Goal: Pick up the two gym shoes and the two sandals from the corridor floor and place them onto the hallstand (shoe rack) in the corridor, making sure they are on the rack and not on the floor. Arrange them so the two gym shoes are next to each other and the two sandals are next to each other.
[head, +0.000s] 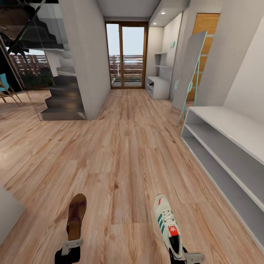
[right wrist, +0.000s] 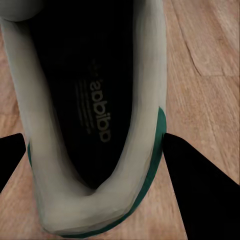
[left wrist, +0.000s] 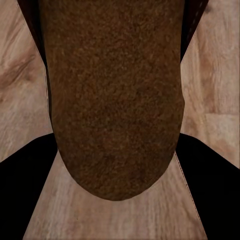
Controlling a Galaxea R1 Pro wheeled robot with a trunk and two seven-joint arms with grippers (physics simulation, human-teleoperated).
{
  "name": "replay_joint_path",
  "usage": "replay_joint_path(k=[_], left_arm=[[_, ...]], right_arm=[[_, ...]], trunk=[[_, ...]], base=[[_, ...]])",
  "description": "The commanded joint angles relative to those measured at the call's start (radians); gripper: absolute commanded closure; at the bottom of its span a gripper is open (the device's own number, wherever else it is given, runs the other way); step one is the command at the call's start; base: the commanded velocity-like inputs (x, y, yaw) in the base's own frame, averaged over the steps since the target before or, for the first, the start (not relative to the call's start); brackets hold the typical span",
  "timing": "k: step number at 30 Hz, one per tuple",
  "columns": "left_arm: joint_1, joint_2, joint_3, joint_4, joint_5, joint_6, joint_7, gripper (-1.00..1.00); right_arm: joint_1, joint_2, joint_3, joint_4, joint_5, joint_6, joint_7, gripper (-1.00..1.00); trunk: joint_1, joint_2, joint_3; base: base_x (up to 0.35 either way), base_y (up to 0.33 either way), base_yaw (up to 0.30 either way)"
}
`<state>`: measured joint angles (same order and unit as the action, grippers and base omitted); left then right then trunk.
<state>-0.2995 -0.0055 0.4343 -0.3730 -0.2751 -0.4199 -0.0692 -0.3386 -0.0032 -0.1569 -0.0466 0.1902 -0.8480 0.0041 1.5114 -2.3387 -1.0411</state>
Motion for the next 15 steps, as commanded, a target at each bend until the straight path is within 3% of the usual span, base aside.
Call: replay_joint_path(k=[1, 15], left_arm=[[-0.001, -0.001, 0.008, 0.000, -0.006, -0.003, -0.007, 1.00], [-0.001, -0.001, 0.008, 0.000, -0.006, -0.003, -0.008, 1.00]], right_arm=[[-0.001, 0.000, -0.009, 0.001, 0.009, -0.002, 0.001, 1.00], [0.000, -0.001, -0.009, 0.009, 0.010, -0.001, 0.004, 1.00]], trunk=[[0.000, 0.000, -0.001], [0.000, 0.000, -0.001]], base=[[0.339, 0.000, 0.000], [0.339, 0.000, 0.000]])
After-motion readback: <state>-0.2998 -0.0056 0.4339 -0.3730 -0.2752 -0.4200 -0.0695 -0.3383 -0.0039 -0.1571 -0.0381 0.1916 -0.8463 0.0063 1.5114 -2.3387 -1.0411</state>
